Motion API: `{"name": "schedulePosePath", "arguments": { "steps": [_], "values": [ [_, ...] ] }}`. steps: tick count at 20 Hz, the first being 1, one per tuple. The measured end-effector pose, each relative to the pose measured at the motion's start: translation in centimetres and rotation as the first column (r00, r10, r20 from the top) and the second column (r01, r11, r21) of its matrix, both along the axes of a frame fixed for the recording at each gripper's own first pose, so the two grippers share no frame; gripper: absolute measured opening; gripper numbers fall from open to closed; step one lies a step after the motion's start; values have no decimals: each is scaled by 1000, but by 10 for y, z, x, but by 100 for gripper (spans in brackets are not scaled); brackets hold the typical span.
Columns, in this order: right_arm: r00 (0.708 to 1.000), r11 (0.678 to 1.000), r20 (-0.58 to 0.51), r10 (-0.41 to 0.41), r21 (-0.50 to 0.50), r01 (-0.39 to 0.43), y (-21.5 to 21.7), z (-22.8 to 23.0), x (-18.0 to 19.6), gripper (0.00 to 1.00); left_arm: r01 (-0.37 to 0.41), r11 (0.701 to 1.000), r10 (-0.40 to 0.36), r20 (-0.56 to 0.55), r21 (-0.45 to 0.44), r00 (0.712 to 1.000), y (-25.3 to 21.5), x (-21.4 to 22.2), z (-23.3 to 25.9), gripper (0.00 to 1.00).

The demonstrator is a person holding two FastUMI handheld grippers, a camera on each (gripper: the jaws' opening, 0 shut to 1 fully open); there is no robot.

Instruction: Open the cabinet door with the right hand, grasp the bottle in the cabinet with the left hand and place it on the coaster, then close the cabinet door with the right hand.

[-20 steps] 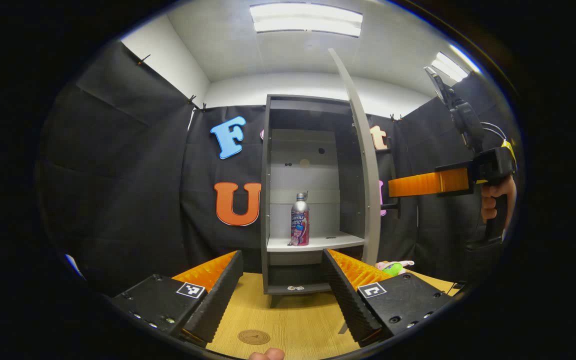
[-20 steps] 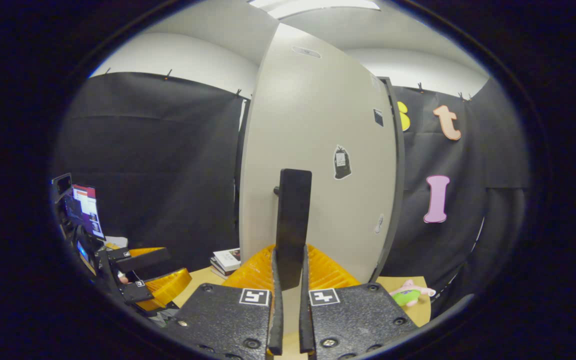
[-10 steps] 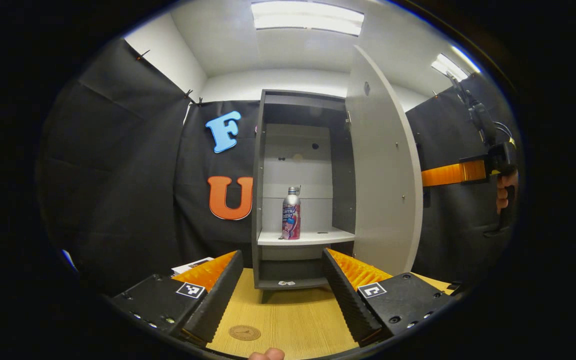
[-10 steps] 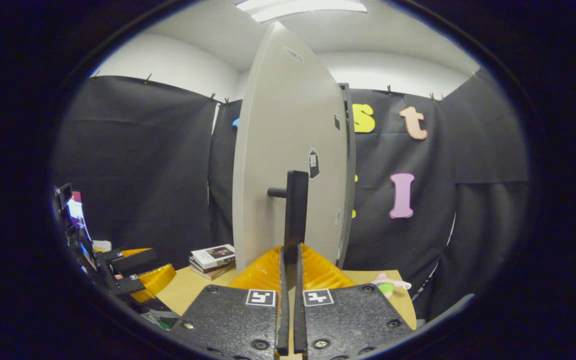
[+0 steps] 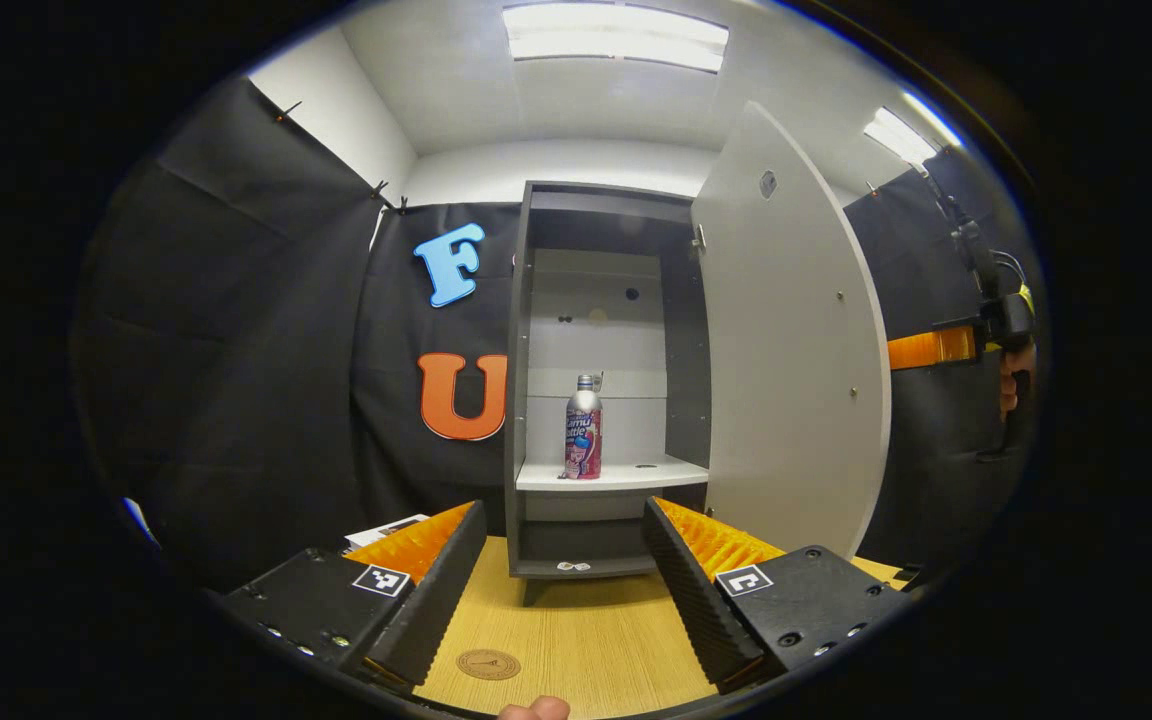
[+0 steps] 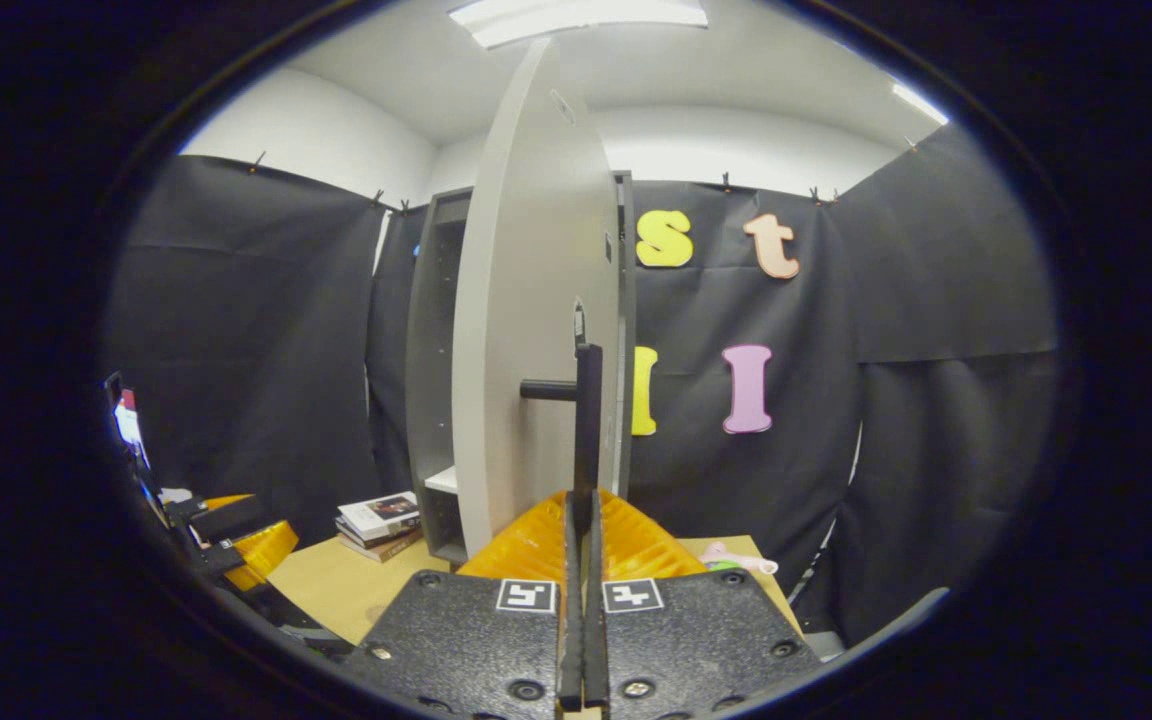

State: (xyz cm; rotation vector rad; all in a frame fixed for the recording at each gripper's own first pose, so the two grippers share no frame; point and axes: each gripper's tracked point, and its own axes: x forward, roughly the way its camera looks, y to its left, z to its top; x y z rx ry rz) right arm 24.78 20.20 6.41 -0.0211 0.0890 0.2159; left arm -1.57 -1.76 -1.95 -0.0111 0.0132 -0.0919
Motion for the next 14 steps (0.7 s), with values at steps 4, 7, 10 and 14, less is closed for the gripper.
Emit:
{"name": "schedulePosePath", "arguments": {
  "steps": [4,7,10,14],
  "values": [
    [997,997,19,-76,-23,76,-19,2,5,4,-3,1000,3,-3,4,1000,1,0,-1,95],
    [998,998,17,-63,1,63,-11,2,5,4,-8,1000,8,-4,4,1000,2,2,-4,95],
    [997,997,27,-66,-27,67,-19,3,7,4,-7,1000,7,-14,2,1000,-2,3,-6,95],
    [999,999,22,-43,13,43,-14,1,0,4,-20,1000,20,-7,7,1000,-1,2,-6,95]
  ]
}}
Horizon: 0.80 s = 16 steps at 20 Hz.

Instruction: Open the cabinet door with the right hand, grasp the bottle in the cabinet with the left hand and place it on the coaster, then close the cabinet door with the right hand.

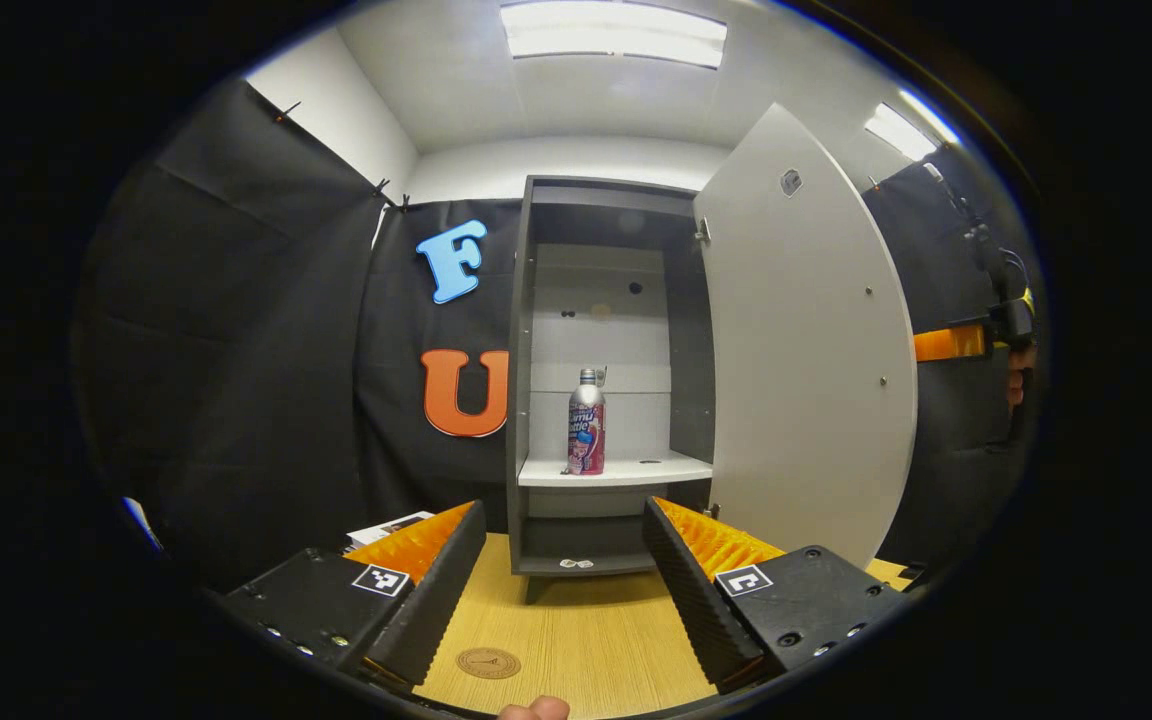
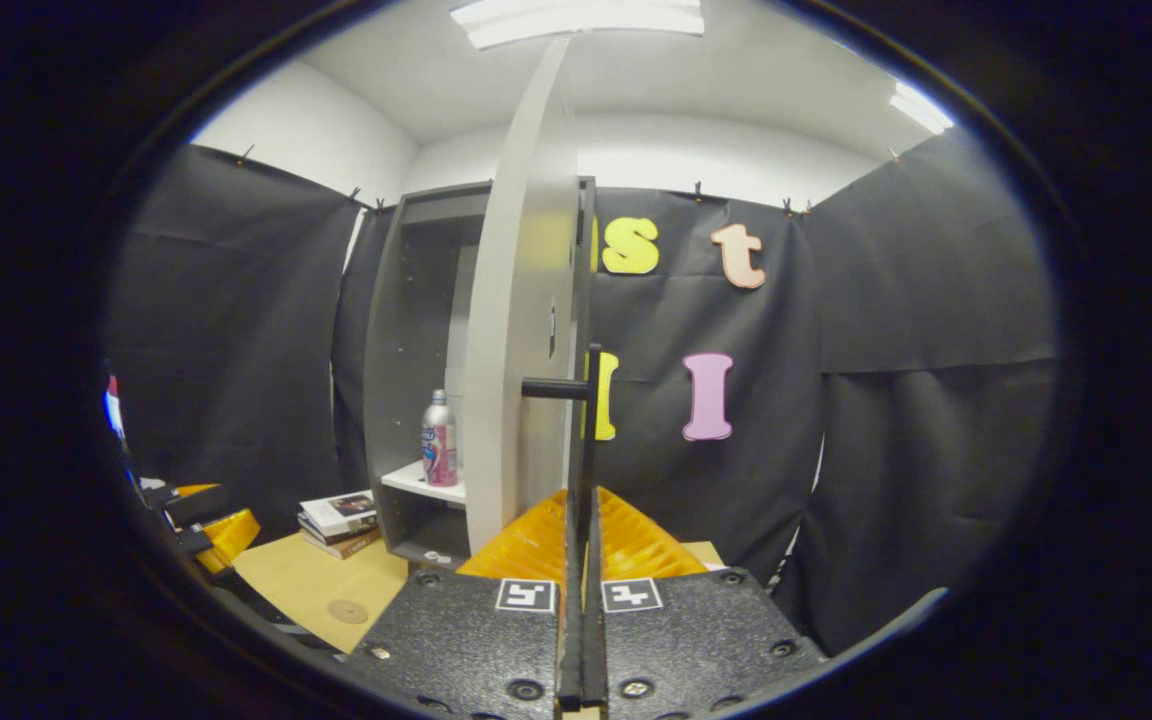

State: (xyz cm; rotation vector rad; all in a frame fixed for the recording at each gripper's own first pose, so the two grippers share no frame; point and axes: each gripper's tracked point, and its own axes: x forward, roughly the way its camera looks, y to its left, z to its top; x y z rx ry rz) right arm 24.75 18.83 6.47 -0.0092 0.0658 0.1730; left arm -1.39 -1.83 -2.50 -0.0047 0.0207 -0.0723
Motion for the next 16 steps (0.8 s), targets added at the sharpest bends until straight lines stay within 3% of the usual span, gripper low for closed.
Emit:
{"name": "schedulePosePath", "arguments": {
  "steps": [4,5,6,8,9,11,12,13,16],
  "values": [
    [998,998,2,-59,4,59,-15,-3,0,4,0,1000,0,-3,-15,1000,-3,3,-1,95],
    [998,998,-12,-56,18,56,-10,-6,-3,18,3,1000,-4,-8,-20,1000,-5,5,-2,95],
    [998,998,-18,-59,33,59,-8,-8,-4,20,3,1000,-4,-11,-23,1000,-6,5,-3,95],
    [996,995,-11,-93,32,93,-15,-8,-3,38,9,1000,-10,-13,-30,1000,-10,7,-3,95],
    [993,993,-3,-114,24,114,-22,-8,0,59,15,999,-15,-13,-32,1000,-13,8,-3,95],
    [991,991,-3,-130,20,130,-26,-10,1,72,25,999,-25,-15,-31,1000,-19,12,-3,95],
    [991,991,-10,-131,23,132,-26,-11,2,75,29,999,-30,-15,-30,999,-20,16,-3,95],
    [991,991,-17,-130,29,131,-25,-13,-1,88,37,999,-38,-18,-34,999,-24,21,-4,95],
    [992,991,-16,-128,39,128,-23,-14,1,93,89,995,-90,-33,-38,995,-41,37,-9,95]
  ]
}}
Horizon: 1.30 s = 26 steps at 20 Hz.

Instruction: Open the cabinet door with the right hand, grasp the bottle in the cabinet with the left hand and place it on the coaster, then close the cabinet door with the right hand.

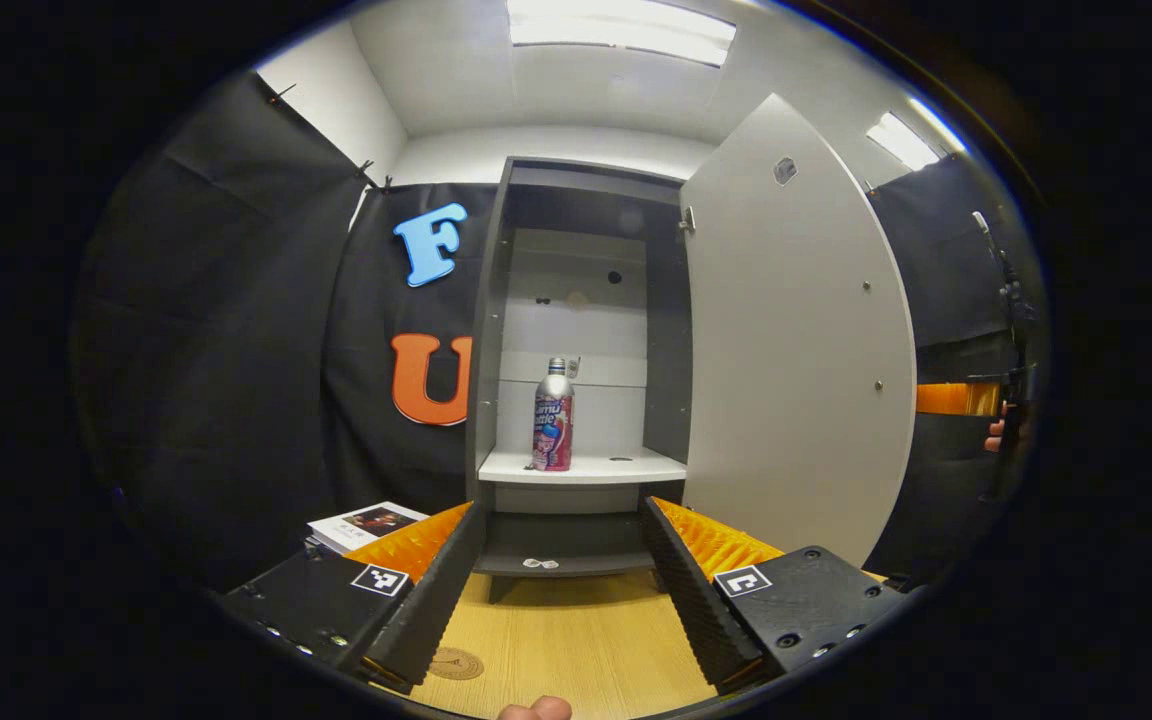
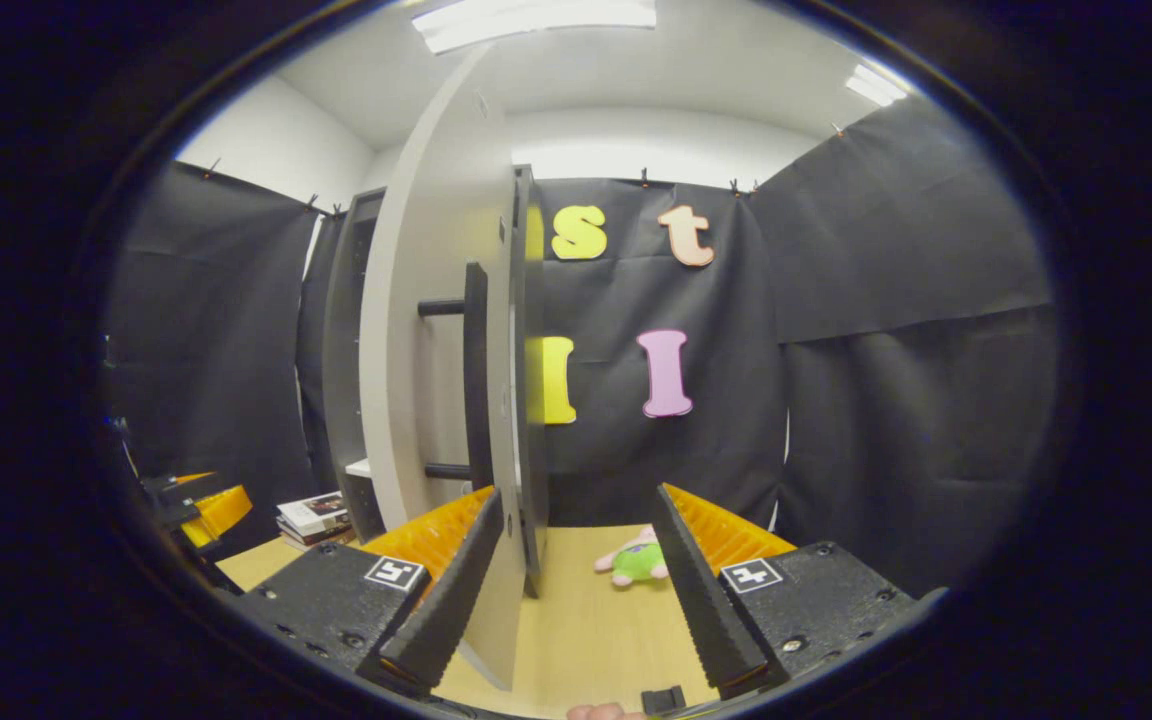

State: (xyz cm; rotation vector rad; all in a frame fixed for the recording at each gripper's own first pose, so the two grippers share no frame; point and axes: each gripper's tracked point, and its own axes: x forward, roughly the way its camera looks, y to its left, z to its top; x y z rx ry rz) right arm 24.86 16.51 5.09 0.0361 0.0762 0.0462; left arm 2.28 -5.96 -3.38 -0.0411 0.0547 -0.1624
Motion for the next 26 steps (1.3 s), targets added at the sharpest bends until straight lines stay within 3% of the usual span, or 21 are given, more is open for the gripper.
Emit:
{"name": "schedulePosePath", "arguments": {
  "steps": [8,18,26],
  "values": [
    [1000,1000,-17,9,19,-9,2,-4,1,93,37,999,-37,51,3,998,-16,109,21,95],
    [999,999,-15,-30,32,31,-2,-3,0,93,-23,996,18,53,87,998,-17,255,-2,95],
    [996,997,-61,-68,36,70,-10,-11,-5,93,-82,994,82,0,74,997,-7,322,-32,96]
  ]
}}
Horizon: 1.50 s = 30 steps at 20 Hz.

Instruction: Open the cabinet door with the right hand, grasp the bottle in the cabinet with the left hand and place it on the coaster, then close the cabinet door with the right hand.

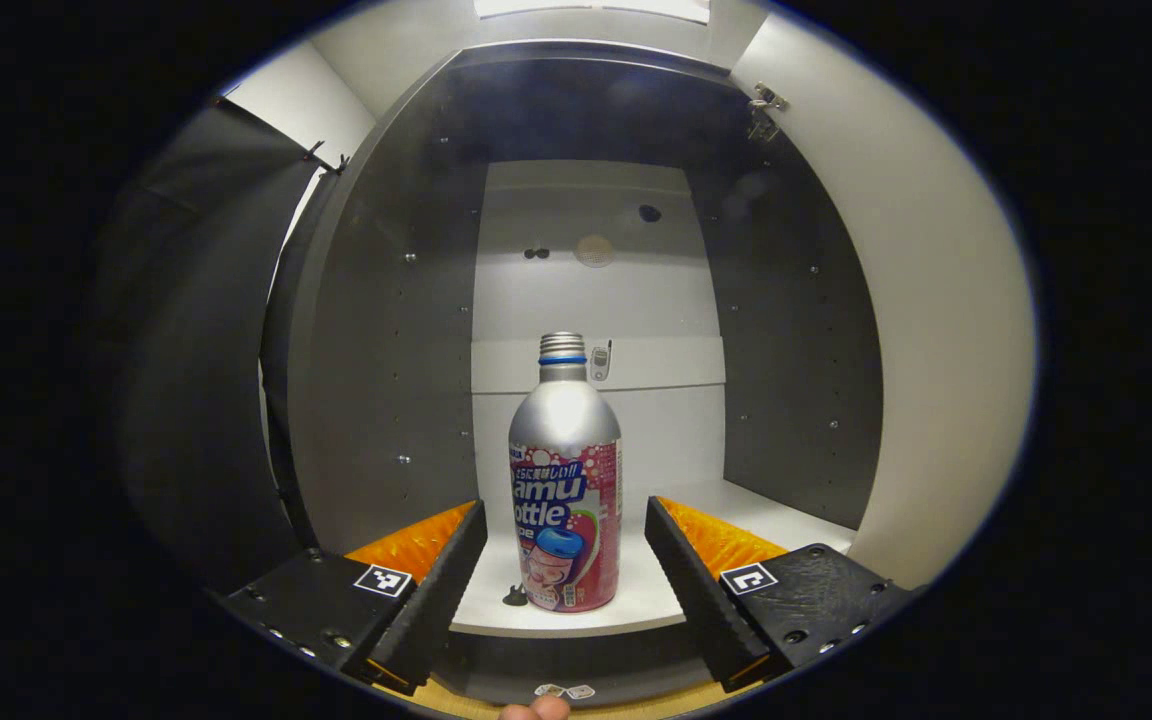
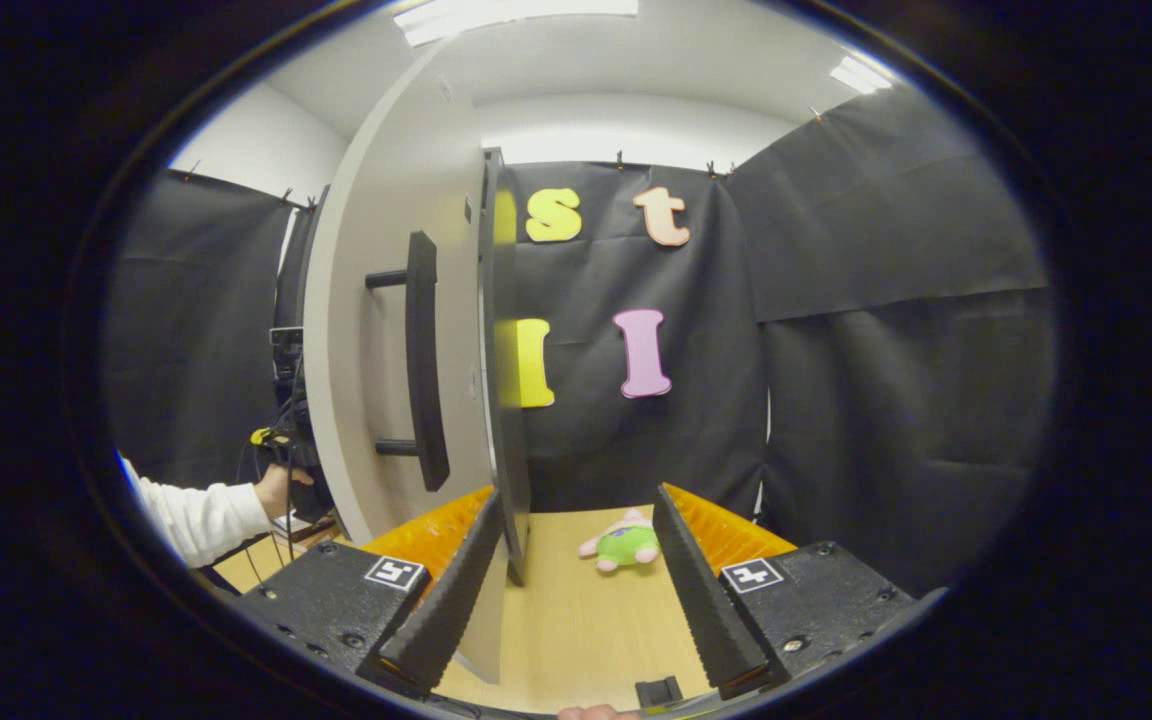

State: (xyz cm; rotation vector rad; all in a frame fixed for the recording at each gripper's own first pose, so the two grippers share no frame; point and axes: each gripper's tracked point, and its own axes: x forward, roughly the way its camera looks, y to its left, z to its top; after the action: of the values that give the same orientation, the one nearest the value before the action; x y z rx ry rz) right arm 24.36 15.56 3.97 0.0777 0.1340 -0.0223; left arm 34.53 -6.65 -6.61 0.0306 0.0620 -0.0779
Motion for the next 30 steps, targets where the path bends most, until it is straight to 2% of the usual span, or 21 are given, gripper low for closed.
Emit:
{"name": "schedulePosePath", "arguments": {
  "steps": [3,9,10,12,15,24,30],
  "values": [
    [1000,1000,-3,-23,14,23,-1,0,1,93,-19,1000,19,1,-13,1000,6,15,-5,96],
    [999,999,-6,-53,6,53,-4,-2,2,93,2,1000,-2,9,-27,1000,-1,31,-1,96],
    [999,999,-8,-53,9,53,-4,-2,1,93,7,999,-7,14,-32,1000,-2,32,0,94],
    [998,998,-14,-55,15,55,-3,-3,1,93,-5,1000,5,12,-22,1000,1,31,0,80],
    [999,999,-11,-47,21,48,1,-2,2,93,-5,1000,5,9,-24,1000,1,27,1,75],
    [1000,999,-1,-21,49,21,9,-2,2,93,27,999,-25,56,-33,998,17,-39,16,75],
    [1000,998,-2,-18,60,18,11,-2,1,92,4,999,-6,56,37,998,45,-110,-6,75]
  ]
}}
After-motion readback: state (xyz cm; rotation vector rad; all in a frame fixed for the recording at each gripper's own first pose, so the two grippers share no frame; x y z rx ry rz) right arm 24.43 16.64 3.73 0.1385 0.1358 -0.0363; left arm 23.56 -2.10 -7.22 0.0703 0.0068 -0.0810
